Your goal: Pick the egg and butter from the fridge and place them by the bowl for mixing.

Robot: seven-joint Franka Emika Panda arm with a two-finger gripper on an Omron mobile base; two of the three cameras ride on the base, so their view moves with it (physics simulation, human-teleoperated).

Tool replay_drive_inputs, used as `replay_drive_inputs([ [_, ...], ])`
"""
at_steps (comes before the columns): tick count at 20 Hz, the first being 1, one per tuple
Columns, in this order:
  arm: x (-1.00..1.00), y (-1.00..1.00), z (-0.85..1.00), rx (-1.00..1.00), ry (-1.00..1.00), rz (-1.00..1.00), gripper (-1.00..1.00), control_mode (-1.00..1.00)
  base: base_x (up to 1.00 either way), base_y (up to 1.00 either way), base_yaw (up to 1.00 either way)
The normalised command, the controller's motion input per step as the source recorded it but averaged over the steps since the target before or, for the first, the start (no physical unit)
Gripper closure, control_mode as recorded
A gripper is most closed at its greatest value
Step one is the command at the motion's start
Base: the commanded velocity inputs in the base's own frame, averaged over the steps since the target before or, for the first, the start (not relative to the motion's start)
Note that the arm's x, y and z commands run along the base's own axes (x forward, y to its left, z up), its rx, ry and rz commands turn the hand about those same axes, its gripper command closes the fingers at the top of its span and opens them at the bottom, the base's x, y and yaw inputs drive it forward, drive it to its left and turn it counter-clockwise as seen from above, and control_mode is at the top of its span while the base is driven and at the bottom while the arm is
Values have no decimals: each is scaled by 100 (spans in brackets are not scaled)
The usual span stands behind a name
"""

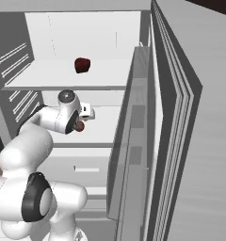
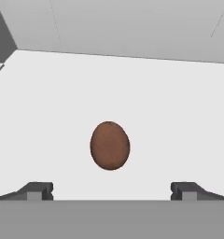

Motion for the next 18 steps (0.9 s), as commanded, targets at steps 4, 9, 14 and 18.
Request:
replay_drive_inputs([
  [4, 20, 15, -2, 0, 6, 0, -100, -100, 0, 0, 0],
  [9, 3, 19, -15, 0, 7, 0, -100, -100, 0, 0, 0],
  [14, 9, 7, -10, 0, 6, 0, -100, -100, 0, 0, 0],
  [18, 11, 0, -10, 0, 8, 0, -100, -100, 0, 0, 0],
])
